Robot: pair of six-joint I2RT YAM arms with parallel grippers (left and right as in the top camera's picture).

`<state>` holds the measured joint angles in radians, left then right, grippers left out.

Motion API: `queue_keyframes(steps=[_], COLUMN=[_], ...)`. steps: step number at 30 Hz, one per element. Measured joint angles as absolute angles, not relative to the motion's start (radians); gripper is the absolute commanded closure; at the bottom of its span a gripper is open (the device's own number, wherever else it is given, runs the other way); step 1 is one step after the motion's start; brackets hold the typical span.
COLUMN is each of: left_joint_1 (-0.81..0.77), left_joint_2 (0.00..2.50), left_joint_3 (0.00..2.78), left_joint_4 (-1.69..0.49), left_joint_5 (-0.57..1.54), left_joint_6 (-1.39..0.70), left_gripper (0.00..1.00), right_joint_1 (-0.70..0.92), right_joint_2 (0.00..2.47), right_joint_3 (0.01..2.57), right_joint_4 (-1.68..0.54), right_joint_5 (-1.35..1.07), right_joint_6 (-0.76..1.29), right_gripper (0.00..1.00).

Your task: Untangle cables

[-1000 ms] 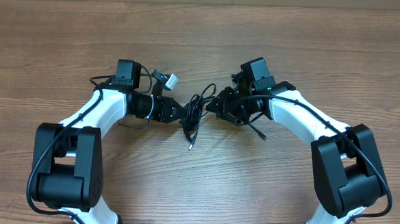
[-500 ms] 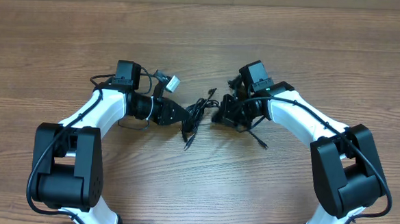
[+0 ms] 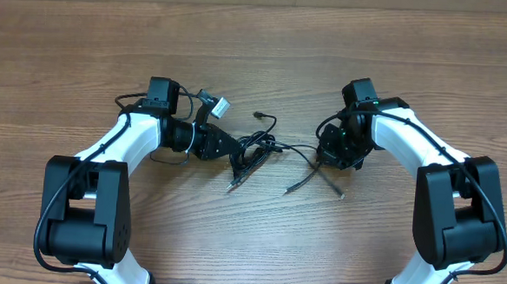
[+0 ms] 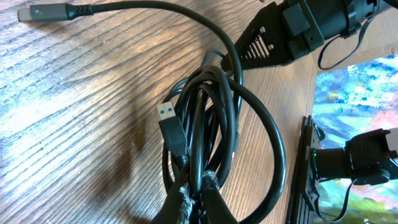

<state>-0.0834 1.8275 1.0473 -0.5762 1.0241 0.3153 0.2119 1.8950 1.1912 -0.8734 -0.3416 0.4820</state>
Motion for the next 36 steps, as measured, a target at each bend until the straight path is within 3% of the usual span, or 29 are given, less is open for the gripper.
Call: queue_keyframes(steps=[2,8,12,15,17,21,25,27,36], left_joint_1=[-0.083,-0.083,-0.083,-0.083,-0.083,-0.083,-0.083,-0.083,-0.062], left_joint_2=[1.827,1.827,1.827,1.827,1.827,1.827,1.827,1.827,1.827], left_joint_3=[1.047,1.047,1.047,1.047,1.047,1.047,1.047,1.047,1.047], left_joint_4=[-0.577,-0.577,-0.577,-0.577,-0.577,-0.577,-0.577,-0.577,-0.576], left_joint_5=[1.026,1.026,1.026,1.026,1.026,1.035,1.062,1.081,1.14], left_joint_6=[0.315,0.315,0.315,0.315,0.315,0.315,0.315,0.315,0.297], left_gripper=[0.96,0.96,0.96,0.96,0.96,0.96,0.96,0.96,0.96], right_joint_1=[0.21,0.207,0.202,0.2,0.2,0.201,0.221,0.25,0.391], right_joint_2=[1.895,1.895,1.895,1.895,1.895,1.895,1.895,1.895,1.895], right_joint_3=[1.191,1.217,1.268,1.284,1.284,1.284,1.282,1.279,1.265], right_joint_4=[-0.871,-0.935,-0.967,-0.973,-0.974,-0.962,-0.9,-0.85,-0.685], right_joint_5=[-0.372,-0.491,-0.595,-0.693,-0.736,-0.809,-0.846,-0.858,-0.788], right_joint_6=[0.448,0.355,0.274,0.189,0.158,0.118,0.141,0.178,0.406], right_gripper=[0.96,0.83,0.7,0.54,0.5,0.53,0.76,0.82,0.75])
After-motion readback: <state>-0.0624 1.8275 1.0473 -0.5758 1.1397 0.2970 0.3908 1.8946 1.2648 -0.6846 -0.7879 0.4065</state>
